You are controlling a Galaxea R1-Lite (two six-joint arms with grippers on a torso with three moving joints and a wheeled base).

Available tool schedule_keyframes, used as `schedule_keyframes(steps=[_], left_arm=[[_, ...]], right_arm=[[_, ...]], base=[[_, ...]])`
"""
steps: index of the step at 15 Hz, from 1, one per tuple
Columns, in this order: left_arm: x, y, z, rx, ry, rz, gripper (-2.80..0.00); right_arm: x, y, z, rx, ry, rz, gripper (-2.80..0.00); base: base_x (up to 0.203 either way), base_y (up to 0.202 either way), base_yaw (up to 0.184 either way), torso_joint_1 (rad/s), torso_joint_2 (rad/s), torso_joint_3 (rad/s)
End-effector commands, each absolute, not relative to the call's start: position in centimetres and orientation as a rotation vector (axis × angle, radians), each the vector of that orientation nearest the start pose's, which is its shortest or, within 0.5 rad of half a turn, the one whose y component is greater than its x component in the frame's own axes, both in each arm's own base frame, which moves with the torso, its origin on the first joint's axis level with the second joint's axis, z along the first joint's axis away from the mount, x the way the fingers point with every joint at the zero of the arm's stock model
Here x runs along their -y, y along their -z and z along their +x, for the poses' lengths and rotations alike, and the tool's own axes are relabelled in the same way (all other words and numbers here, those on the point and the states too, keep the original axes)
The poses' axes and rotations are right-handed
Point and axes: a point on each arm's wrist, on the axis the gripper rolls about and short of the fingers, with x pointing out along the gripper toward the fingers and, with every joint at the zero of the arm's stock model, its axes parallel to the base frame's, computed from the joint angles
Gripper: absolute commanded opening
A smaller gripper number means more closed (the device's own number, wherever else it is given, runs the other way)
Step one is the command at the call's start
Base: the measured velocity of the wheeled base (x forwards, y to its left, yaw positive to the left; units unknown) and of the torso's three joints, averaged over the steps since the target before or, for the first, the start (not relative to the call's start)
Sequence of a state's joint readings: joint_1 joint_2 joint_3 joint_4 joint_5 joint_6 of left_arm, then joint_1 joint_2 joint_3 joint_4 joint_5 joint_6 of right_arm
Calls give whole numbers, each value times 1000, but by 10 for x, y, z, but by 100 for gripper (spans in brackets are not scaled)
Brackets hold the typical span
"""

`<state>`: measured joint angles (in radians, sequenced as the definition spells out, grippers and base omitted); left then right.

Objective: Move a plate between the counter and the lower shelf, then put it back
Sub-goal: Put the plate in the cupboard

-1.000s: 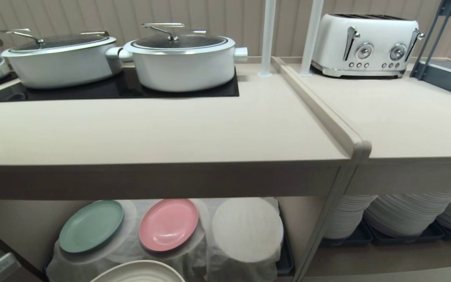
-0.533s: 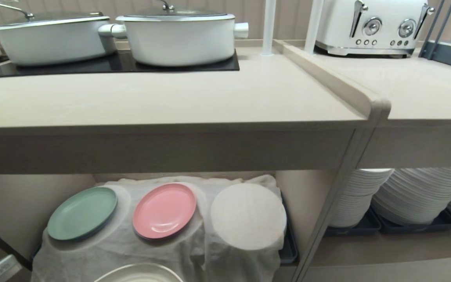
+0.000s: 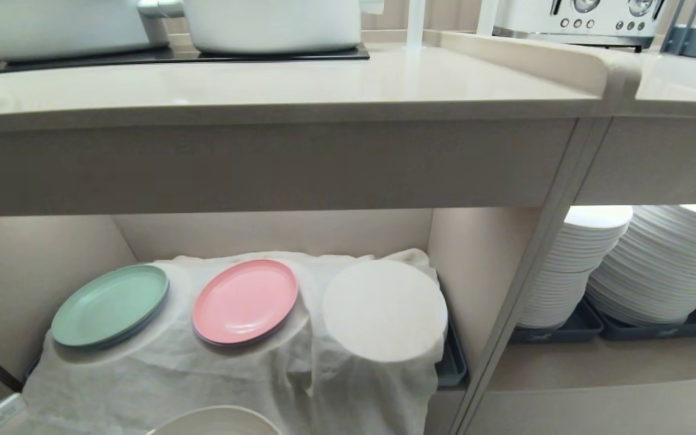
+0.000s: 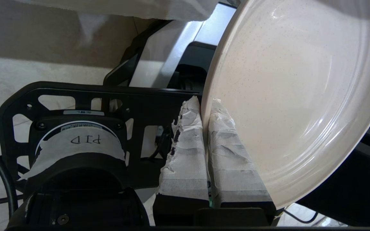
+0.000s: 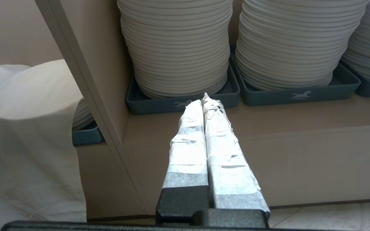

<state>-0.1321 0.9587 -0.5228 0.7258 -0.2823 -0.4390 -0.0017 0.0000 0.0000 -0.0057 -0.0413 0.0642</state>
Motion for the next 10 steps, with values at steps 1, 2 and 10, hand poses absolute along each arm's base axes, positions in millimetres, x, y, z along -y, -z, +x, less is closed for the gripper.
schedule_keyframes(steps=[1, 2, 10], left_arm=[[14, -147, 57, -1237, 103, -473, -280], [14, -147, 57, -1237, 103, -473, -280], [14, -146, 57, -1239, 100, -474, -280]], right_arm=[[1, -76, -23, 8, 43, 65, -280], [1, -76, -23, 8, 43, 65, -280], [1, -76, -23, 8, 43, 65, -280]], base=[[0, 0, 0, -29, 146, 107], [0, 0, 0, -17, 90, 64], [0, 0, 0, 0, 9, 8]])
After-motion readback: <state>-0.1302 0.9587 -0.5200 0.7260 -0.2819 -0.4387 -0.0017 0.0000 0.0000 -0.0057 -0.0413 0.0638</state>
